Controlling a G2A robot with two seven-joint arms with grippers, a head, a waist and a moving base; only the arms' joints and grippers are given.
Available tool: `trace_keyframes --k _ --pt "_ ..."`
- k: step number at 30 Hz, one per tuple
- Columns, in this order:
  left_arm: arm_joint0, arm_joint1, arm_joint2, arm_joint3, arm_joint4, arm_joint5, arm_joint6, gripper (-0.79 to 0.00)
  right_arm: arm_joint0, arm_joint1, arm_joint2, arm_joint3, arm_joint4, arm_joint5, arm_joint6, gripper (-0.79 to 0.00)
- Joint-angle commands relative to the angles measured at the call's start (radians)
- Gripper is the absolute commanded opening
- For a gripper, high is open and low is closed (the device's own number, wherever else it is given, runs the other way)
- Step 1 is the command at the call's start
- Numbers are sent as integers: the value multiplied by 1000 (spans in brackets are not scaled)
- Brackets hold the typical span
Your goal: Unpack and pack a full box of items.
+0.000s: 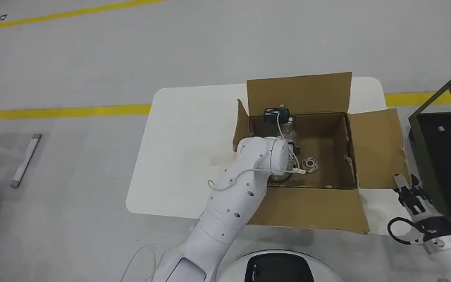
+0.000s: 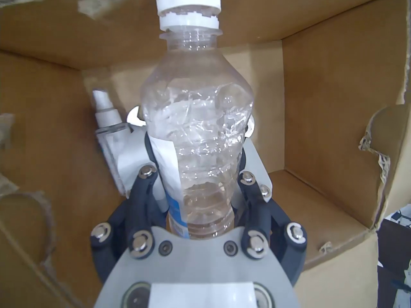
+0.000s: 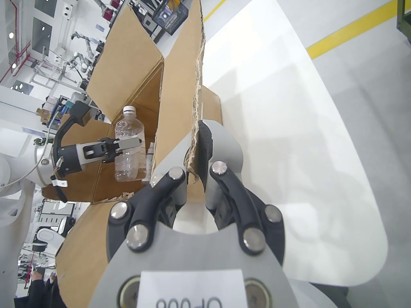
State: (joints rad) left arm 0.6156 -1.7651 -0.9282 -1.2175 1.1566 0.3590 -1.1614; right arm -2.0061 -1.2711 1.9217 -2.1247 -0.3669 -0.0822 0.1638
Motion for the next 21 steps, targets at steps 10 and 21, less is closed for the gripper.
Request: trace_keyframes --k 10,21 --pt "-4 13 -82 -143 6 -9 -9 -785 27 7 66 20 -20 -25 68 -219" --pt "-26 20 -140 -219 -12 -19 -8 -785 71 10 118 -16 -53 -6 55 0"
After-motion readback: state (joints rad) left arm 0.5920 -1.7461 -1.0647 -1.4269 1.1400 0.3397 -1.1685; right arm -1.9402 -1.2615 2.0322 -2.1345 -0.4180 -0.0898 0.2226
